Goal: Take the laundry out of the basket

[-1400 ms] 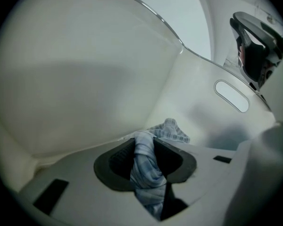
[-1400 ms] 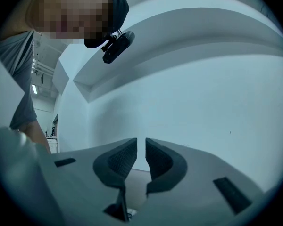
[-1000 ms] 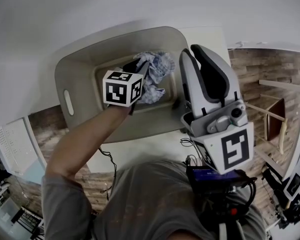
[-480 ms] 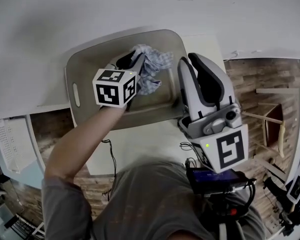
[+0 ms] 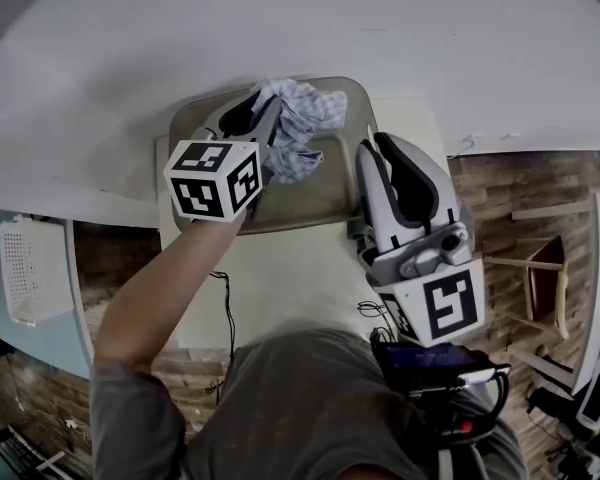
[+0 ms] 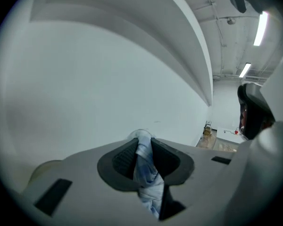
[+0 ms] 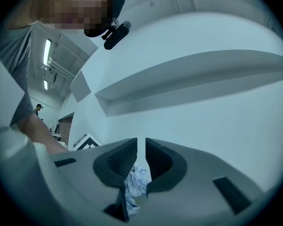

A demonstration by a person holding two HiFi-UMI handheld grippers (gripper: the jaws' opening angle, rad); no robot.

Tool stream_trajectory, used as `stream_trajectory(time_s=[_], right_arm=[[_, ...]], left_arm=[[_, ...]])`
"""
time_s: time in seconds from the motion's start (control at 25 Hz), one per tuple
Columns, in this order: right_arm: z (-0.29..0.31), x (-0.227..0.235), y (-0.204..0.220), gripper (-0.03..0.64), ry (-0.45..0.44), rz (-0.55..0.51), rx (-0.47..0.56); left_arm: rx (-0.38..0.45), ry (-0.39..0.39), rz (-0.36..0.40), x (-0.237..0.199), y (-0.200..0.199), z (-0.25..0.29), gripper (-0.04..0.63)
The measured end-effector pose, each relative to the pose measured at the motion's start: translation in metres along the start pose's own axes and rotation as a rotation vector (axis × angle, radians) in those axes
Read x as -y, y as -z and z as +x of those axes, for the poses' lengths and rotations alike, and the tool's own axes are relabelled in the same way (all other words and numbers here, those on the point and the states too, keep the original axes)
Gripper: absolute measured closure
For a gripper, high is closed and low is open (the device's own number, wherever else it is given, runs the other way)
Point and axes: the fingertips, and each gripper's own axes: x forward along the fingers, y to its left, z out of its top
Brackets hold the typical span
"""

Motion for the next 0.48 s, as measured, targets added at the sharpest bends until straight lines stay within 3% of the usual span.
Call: stream_trajectory(time_s=[0.36,0.48], right_arm=[[-0.014,-0.075,-0.026,0.558,-0.115,-0.022,0.034],[-0.024,-0.080,-0.034,0.558,-0.133,-0.028,0.055]], left_arm=[[0.193,-0.104,0.043,-0.023,-0.073,-0.111,0.509],[0.240,-0.125,0.064,-0.015,-0.091,-0.135,0.510]])
